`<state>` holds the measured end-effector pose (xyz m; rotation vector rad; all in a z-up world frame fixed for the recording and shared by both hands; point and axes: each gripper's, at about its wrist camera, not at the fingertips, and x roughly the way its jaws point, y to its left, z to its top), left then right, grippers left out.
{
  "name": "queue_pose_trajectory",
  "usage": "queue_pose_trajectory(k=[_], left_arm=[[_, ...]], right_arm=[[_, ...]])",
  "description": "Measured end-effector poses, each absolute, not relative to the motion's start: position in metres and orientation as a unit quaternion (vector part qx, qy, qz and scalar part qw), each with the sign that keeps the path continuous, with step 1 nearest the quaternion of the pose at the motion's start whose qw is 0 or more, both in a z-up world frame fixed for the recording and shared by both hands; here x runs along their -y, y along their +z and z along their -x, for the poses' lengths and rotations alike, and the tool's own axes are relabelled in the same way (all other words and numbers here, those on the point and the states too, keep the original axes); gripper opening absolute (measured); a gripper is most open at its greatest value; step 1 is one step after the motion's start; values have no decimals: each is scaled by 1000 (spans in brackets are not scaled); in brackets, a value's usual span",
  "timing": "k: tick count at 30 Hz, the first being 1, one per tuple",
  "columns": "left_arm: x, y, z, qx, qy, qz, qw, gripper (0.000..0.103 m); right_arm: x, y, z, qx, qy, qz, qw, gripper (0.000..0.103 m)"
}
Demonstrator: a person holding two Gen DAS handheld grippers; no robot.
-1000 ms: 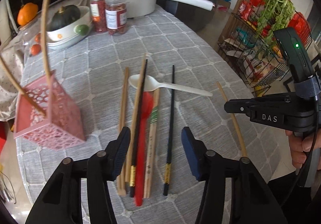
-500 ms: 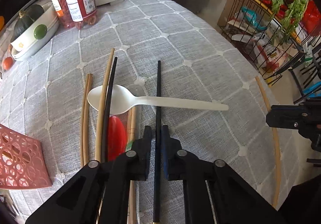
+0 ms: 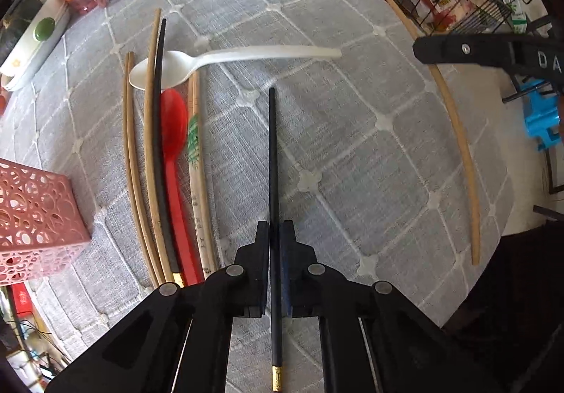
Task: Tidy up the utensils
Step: 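Grasp a wooden chopstick with the right tool while the left tool grasps the black chopstick, then lift the black chopstick into the pink basket and open the left tool while the right tool carries its chopstick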
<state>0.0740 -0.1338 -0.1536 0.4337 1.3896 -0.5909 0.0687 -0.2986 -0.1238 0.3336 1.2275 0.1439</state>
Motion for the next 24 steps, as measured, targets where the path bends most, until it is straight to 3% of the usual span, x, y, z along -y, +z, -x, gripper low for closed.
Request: queue_pose_trajectory(k=[7, 14, 24], left_arm=[[146, -158, -97, -609, -261, -139, 736, 8], [138, -153, -92, -583, -235, -162, 761, 5], [75, -78, -59, -483, -236, -84, 839, 5]], right_arm=[[294, -121, -68, -571, 65, -154, 804, 5], [286, -110, -69, -556, 62, -146, 816, 5], [246, -61, -59, -481, 68, -80, 870, 5]])
